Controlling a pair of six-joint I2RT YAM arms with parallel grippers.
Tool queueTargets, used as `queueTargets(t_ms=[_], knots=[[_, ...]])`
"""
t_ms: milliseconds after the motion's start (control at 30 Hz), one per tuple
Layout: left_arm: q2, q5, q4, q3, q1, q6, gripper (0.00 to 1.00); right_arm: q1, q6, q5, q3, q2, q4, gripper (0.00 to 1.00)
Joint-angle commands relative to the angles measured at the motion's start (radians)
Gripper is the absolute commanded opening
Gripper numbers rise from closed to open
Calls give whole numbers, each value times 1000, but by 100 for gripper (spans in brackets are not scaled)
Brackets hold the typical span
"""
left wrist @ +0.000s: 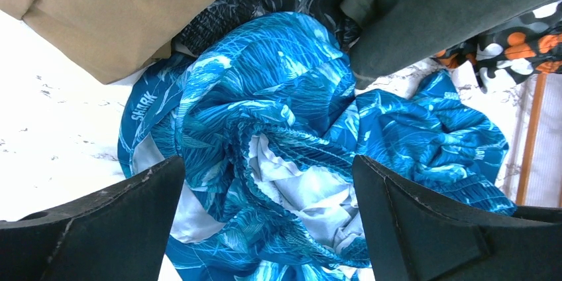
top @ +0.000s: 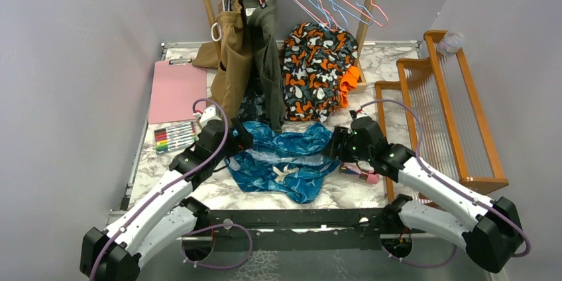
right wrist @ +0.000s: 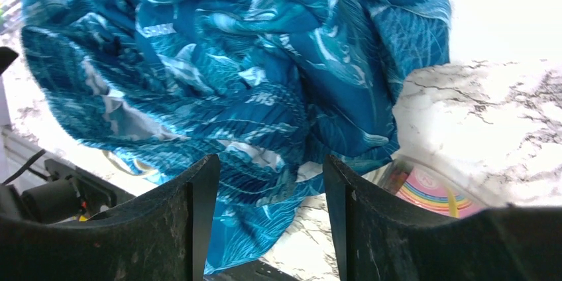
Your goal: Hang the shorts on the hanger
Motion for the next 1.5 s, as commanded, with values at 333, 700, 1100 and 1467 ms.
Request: queueTargets(t_ms=[333,700,1100,1467], knots=[[-83,-152,-122,224,4,247,99,-4,-342,-112,260,-125,-61,62],[-273,-120,60,122,3,461,99,-4,-540,28,678,8,51,61],[-319,-80,86,89,4,496,99,-108,-458,144,1216,404,6,54],[-299,-69,95,84,4,501,99,-330,-431,-81,1142,468,146,54]])
